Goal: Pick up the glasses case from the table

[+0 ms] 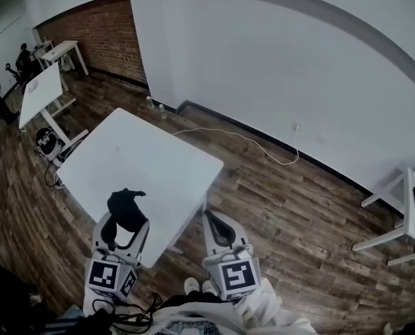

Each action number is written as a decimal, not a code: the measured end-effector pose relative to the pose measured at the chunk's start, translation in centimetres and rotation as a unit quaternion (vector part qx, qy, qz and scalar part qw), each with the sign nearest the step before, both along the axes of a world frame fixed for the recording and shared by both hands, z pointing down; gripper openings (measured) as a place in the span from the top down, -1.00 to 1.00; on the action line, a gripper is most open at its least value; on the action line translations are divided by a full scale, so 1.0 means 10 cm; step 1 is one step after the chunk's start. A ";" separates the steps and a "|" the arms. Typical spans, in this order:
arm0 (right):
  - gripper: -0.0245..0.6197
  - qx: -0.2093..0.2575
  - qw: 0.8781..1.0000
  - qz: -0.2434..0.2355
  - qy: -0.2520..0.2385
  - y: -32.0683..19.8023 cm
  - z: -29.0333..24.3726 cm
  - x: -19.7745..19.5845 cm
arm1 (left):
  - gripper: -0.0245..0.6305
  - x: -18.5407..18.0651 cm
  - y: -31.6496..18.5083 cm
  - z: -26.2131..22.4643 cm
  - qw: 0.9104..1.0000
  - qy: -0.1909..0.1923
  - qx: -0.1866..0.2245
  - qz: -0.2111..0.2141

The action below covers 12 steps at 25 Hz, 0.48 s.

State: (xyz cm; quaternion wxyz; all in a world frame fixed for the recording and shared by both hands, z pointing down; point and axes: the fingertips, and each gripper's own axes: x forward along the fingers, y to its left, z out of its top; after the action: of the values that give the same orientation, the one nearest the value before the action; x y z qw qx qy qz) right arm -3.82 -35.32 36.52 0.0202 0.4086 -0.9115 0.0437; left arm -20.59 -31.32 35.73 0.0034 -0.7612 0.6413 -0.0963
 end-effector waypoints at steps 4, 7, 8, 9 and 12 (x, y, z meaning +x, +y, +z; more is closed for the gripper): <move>0.94 0.003 1.000 -0.006 0.002 0.03 -0.02 -0.01 | -0.09 0.00 0.02 0.04 1.000 0.012 -0.005 -0.001; 0.94 0.004 1.000 -0.008 0.001 0.03 -0.04 -0.02 | -0.09 -0.02 0.03 0.01 1.000 0.008 -0.003 -0.002; 0.94 0.005 1.000 -0.007 0.001 0.03 -0.05 -0.03 | -0.09 -0.03 0.03 0.00 1.000 0.008 -0.002 -0.003; 0.94 0.005 1.000 -0.007 0.000 0.04 -0.05 -0.03 | -0.09 -0.04 0.04 -0.01 1.000 0.006 -0.001 -0.003; 0.94 0.005 1.000 -0.007 0.000 0.06 -0.04 -0.05 | -0.09 -0.06 0.08 0.00 1.000 0.001 0.001 -0.003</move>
State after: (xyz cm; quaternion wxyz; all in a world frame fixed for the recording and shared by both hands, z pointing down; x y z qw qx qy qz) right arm -4.32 -34.67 36.11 0.0185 0.4021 -0.9146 0.0390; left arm -21.15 -30.48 35.73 0.0035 -0.7591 0.6440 -0.0953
